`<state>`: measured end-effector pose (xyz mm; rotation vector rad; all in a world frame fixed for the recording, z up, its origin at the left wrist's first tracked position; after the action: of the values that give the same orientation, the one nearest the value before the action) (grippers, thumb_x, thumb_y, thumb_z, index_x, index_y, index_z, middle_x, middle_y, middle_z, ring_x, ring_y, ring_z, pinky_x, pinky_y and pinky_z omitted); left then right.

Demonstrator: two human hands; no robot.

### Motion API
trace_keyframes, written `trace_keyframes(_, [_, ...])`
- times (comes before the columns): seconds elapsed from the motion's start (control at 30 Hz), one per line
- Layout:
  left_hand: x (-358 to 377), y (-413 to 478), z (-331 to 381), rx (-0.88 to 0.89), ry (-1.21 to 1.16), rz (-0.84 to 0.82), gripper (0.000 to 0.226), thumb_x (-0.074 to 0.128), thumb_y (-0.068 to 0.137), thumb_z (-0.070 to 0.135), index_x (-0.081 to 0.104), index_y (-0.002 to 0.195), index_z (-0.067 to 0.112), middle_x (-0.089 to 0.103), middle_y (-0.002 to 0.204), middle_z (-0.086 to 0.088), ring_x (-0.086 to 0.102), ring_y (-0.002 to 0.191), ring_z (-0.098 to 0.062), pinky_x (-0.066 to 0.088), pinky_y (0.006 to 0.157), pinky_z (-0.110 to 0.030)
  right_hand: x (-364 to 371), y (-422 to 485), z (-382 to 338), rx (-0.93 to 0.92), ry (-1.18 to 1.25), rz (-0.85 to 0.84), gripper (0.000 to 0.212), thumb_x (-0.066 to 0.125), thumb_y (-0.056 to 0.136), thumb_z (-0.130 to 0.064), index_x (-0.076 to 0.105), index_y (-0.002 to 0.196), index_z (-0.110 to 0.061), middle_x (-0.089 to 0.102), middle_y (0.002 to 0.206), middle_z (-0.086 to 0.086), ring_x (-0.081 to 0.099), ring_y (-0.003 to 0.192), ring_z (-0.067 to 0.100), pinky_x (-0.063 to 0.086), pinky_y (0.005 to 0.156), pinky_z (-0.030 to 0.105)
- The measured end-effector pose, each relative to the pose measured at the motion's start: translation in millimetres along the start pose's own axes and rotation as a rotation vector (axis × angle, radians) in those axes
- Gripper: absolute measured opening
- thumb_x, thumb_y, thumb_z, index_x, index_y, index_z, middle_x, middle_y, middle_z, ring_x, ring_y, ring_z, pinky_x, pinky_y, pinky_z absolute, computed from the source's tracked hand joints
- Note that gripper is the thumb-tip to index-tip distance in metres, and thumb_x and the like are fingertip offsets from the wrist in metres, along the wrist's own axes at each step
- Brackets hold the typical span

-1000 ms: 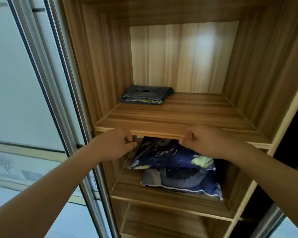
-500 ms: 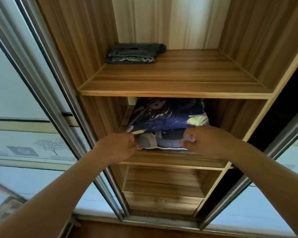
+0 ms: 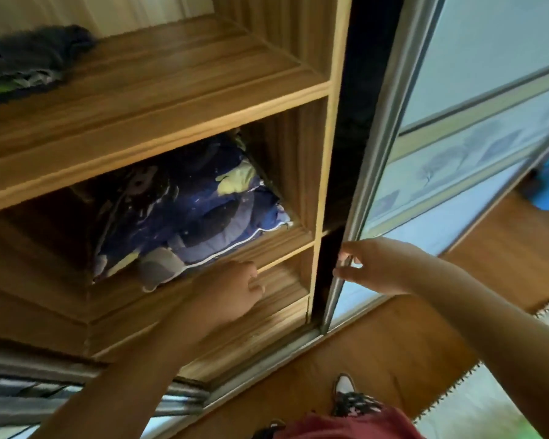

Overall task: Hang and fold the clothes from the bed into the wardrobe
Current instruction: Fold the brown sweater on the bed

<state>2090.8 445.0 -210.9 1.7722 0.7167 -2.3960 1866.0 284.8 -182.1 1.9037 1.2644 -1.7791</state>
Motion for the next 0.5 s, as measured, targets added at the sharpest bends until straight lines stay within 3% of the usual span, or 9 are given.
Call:
trace_keyframes(0.2, [22, 53, 133, 0.327, 0.058, -0.112, 0.031, 0.049, 0.097, 0.051, 0.057, 0.12, 0.031, 0.064, 0.11, 0.007, 0.063, 0.097, -0.016, 0.055, 0.087, -0.04, 23, -53, 102, 0.309, 0.11, -0.012, 0.052, 0.046, 0.094, -0.066, 0.051, 0.136, -0.035, 0.062, 0.134, -0.004, 0.061, 0.116, 0.019, 0.053, 0.095, 0.042])
trace_keyframes(0.33, [36, 90, 219, 0.516, 0.189, -0.133, 0.04, 0.042, 0.1, 0.052, 0.05, 0.132, 0.031, 0.059, 0.125, 0.002, 0.062, 0.107, -0.021, 0.053, 0.091, -0.04, 32, -93, 171, 0.496, 0.185, 0.028, 0.048, 0.047, 0.094, -0.064, 0.055, 0.13, -0.033, 0.064, 0.131, -0.004, 0.06, 0.118, 0.019, 0.051, 0.096, 0.043])
trace_keyframes(0.5, [51, 132, 321, 0.667, 0.284, -0.175, 0.041, 0.042, 0.101, 0.051, 0.048, 0.135, 0.03, 0.057, 0.128, 0.002, 0.058, 0.115, -0.022, 0.046, 0.091, -0.033, 39, -137, 246, 0.694, 0.284, 0.087, 0.044, 0.049, 0.094, -0.062, 0.056, 0.127, -0.033, 0.065, 0.126, -0.002, 0.061, 0.116, 0.022, 0.05, 0.096, 0.043])
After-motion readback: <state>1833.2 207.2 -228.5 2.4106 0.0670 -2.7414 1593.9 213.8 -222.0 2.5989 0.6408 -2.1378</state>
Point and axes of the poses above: each hand's wrist, its own y-axis towards the middle knuckle, its own x-axis out of the palm, z = x × y, the point moved 2 cm from there along y, towards the middle knuckle
